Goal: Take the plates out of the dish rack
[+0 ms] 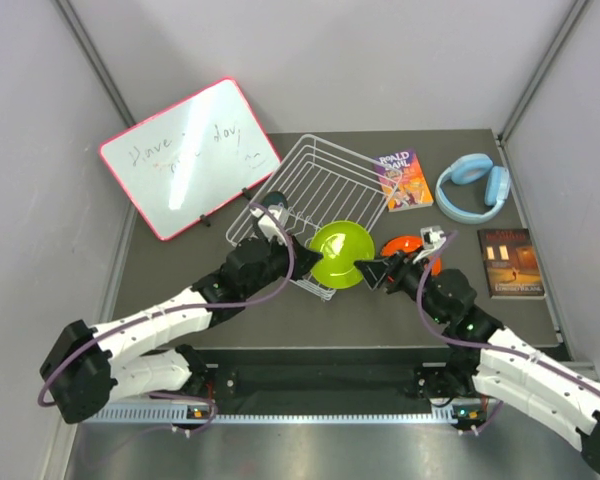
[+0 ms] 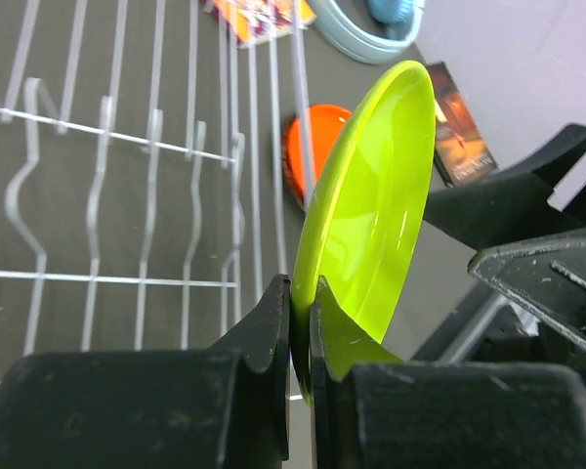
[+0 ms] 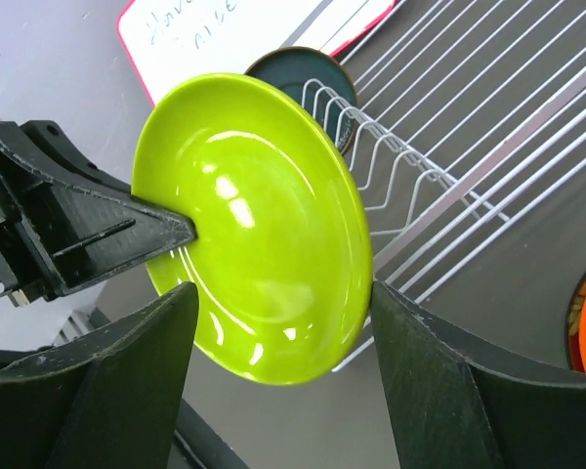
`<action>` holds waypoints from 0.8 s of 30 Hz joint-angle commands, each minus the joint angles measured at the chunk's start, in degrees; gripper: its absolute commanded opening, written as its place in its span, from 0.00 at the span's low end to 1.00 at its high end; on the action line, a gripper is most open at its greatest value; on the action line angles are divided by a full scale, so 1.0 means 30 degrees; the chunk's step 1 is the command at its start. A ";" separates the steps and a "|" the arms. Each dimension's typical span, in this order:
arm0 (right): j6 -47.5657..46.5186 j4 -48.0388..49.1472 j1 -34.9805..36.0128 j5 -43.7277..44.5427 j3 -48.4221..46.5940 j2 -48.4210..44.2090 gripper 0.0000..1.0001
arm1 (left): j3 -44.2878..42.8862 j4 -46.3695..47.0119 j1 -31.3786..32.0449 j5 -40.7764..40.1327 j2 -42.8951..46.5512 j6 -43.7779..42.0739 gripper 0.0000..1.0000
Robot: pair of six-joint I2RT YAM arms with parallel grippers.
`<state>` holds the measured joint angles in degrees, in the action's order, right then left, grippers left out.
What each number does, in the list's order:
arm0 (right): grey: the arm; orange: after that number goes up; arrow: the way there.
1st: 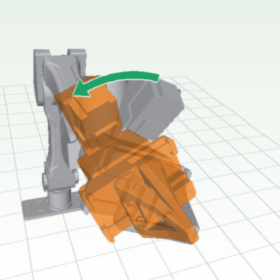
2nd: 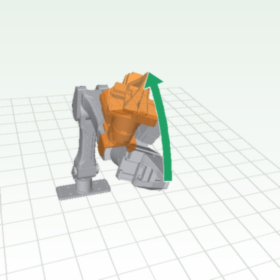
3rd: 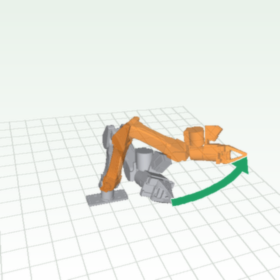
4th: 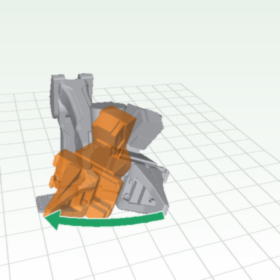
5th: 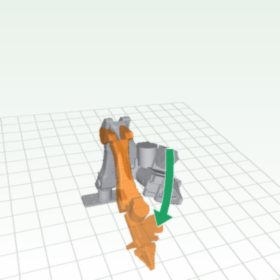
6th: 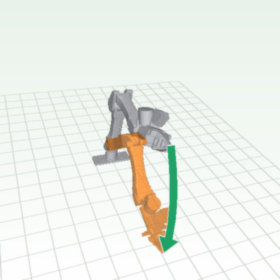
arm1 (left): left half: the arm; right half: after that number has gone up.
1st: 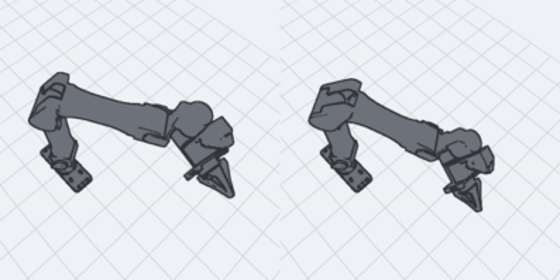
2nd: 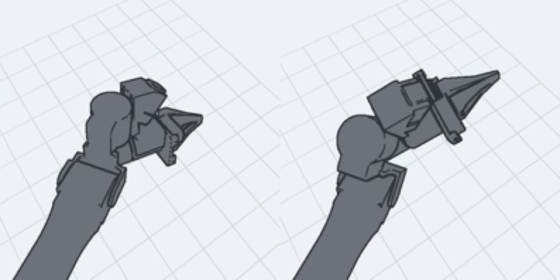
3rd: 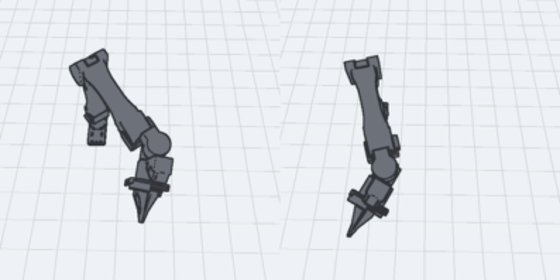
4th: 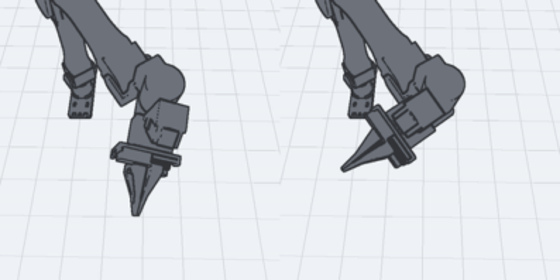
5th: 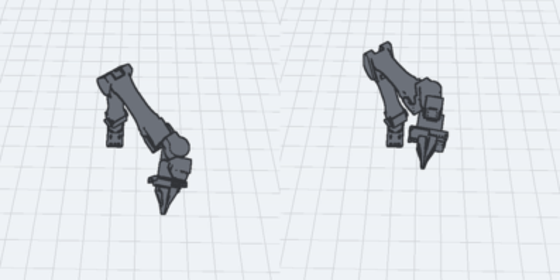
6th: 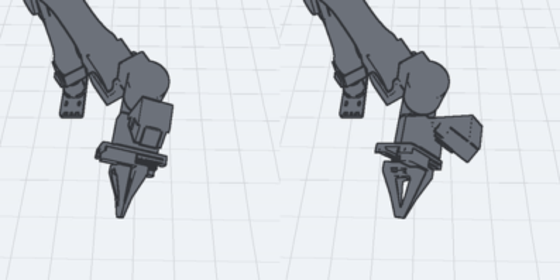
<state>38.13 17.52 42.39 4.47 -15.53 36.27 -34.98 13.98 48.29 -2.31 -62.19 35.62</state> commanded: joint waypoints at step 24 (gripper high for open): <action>0.1468 -1.2776 0.0254 1.1336 -0.1736 -0.9743 0.00 | -0.1406 -0.1407 0.0426 -0.5221 0.1481 -0.4163 0.94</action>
<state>39.83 -5.93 43.22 22.26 -16.08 13.21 -35.92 13.45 49.63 -4.21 -61.93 30.81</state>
